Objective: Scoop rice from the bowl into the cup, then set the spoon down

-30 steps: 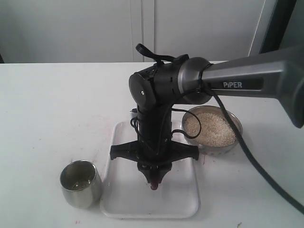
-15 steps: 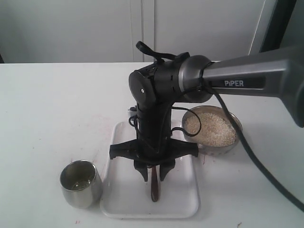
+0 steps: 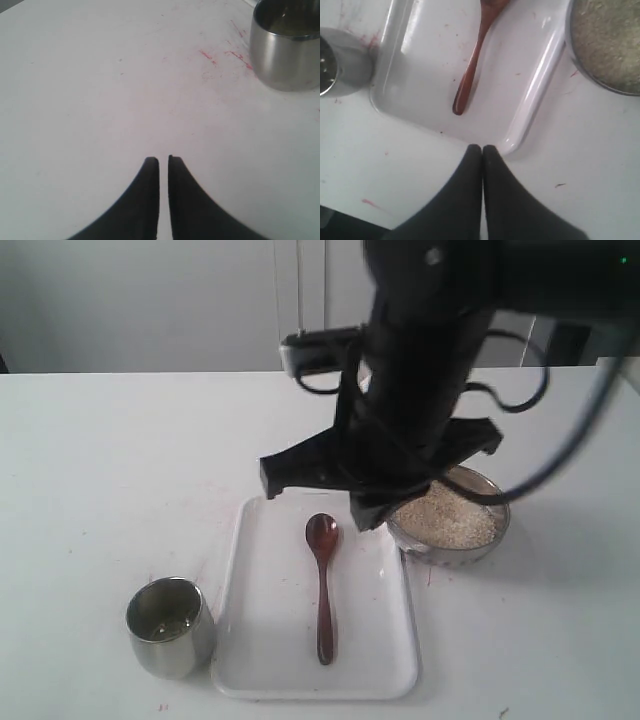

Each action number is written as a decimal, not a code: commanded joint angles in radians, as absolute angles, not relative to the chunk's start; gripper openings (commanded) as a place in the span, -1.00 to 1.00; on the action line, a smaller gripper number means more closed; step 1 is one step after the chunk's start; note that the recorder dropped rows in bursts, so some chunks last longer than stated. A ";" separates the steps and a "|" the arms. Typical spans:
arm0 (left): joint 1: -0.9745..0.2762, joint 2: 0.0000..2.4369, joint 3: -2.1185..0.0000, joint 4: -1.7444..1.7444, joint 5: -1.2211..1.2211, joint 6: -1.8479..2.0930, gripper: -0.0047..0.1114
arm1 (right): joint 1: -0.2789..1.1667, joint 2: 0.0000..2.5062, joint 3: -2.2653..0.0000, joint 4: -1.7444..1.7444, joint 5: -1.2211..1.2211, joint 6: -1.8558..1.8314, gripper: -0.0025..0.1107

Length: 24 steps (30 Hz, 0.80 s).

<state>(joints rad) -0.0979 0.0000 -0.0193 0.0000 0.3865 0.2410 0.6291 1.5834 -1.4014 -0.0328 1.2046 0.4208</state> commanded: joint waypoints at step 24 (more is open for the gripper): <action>-0.103 0.000 -0.010 -0.006 0.434 0.235 -0.67 | 0.713 0.571 -0.891 -0.235 0.898 0.368 -0.96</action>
